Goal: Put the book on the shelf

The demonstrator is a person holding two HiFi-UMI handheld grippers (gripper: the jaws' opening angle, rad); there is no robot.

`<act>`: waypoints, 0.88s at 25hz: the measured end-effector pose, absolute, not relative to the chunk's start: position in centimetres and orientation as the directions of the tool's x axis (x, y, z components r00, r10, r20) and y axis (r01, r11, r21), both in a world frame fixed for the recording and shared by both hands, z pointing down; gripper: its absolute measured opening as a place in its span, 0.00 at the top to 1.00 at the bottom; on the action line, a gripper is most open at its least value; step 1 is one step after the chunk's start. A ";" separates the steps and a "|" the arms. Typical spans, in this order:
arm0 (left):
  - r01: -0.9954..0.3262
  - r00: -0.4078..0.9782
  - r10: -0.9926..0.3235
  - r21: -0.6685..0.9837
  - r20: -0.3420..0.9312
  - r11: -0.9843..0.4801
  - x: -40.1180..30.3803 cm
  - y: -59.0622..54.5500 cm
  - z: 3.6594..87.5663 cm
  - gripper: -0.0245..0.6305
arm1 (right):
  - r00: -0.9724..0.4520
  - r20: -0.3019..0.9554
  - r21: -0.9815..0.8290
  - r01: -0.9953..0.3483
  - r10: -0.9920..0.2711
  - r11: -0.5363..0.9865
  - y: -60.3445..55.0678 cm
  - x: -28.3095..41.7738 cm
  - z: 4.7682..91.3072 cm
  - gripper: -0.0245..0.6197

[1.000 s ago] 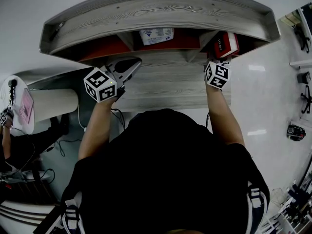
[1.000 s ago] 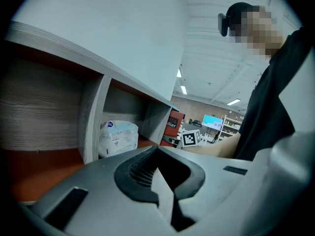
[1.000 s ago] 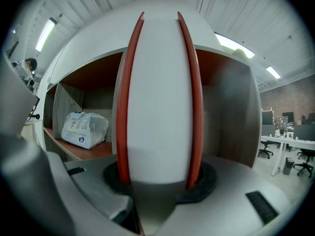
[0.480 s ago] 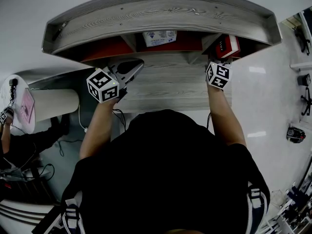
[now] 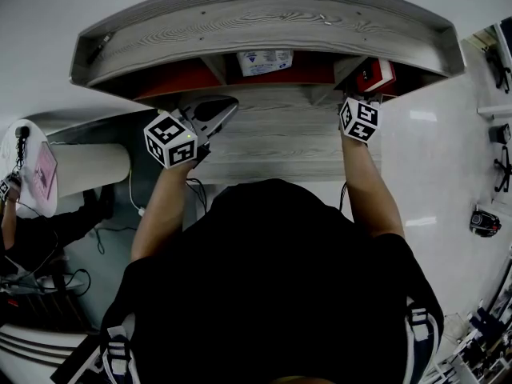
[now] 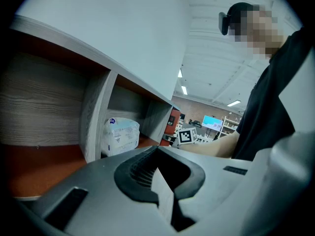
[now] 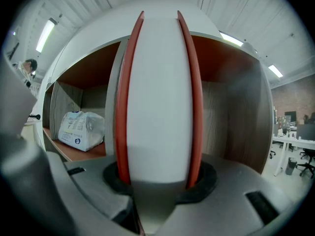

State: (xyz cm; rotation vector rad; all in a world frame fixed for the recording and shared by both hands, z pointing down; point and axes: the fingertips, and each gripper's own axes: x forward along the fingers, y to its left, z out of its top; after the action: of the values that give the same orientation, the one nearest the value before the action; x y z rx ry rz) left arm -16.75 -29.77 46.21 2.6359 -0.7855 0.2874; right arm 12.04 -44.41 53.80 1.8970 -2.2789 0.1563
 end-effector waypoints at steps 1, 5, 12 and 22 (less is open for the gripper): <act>-0.561 0.823 -0.485 0.294 0.296 -0.774 -16.8 -29.8 46.2 0.93 | -0.175 0.197 0.029 -0.982 -0.964 0.185 -44.5 12.0 53.8 0.70; -0.568 0.819 -0.490 0.295 0.299 -0.769 -17.2 -29.9 46.4 0.93 | -0.180 0.191 0.036 -0.981 -0.965 0.190 -44.6 11.9 53.8 0.70; -0.571 0.817 -0.494 0.293 0.299 -0.767 -17.0 -30.0 46.3 0.93 | -0.188 0.190 0.036 -0.980 -0.964 0.198 -44.6 12.0 53.8 0.70; -0.581 0.810 -0.504 0.292 0.300 -0.760 -17.5 -29.9 46.4 0.93 | -0.197 0.189 0.063 -0.975 -0.962 0.212 -44.2 11.8 53.9 0.69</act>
State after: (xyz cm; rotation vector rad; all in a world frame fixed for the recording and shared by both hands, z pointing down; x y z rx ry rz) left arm -17.48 -29.91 46.37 2.6233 -0.8178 0.2878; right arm 11.79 -44.22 53.94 1.8599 -2.2933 0.1046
